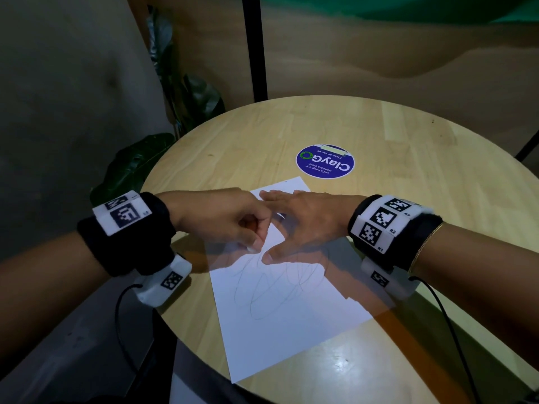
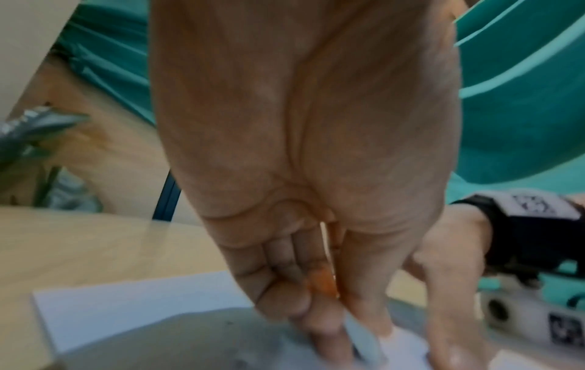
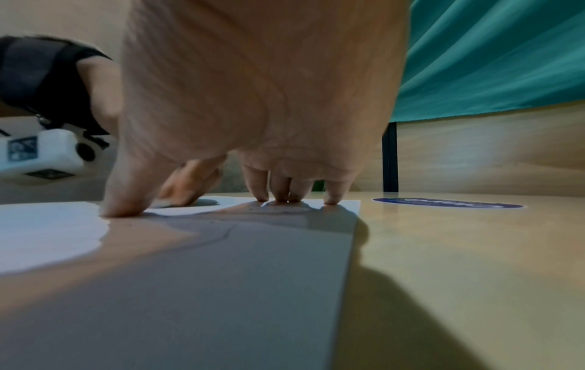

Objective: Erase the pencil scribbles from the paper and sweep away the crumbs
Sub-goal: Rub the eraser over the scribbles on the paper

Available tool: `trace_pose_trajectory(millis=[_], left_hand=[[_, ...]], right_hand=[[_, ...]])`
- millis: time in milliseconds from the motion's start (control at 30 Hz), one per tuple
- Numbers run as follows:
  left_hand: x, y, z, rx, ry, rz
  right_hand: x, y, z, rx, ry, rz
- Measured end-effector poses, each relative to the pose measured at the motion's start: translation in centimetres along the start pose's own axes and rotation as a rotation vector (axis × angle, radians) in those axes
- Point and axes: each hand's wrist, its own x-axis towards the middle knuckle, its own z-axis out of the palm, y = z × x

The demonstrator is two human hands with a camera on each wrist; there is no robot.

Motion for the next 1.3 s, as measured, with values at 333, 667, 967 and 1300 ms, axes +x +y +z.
trace_pose_trajectory(millis=[333, 667, 967, 1300], left_hand=[[0.7, 0.3, -0.3, 0.045, 0.048, 0.018], [0.5, 0.0, 0.3, 0.118, 0.156, 0.000], [-0.4, -1.1, -0.5, 0.118, 0.222, -0.165], [0.1, -0.5, -0.4, 0.191, 0.204, -0.177]], right_hand=[[-0.2, -0.1, 0.1, 0.028, 0.015, -0.008], [-0.7, -0.6, -0.2, 0.040, -0.009, 0.056], [-1.7, -2.1, -1.1, -0.039, -0.048, 0.146], [-2.3, -2.9, -1.6, -0.075, -0.043, 0.136]])
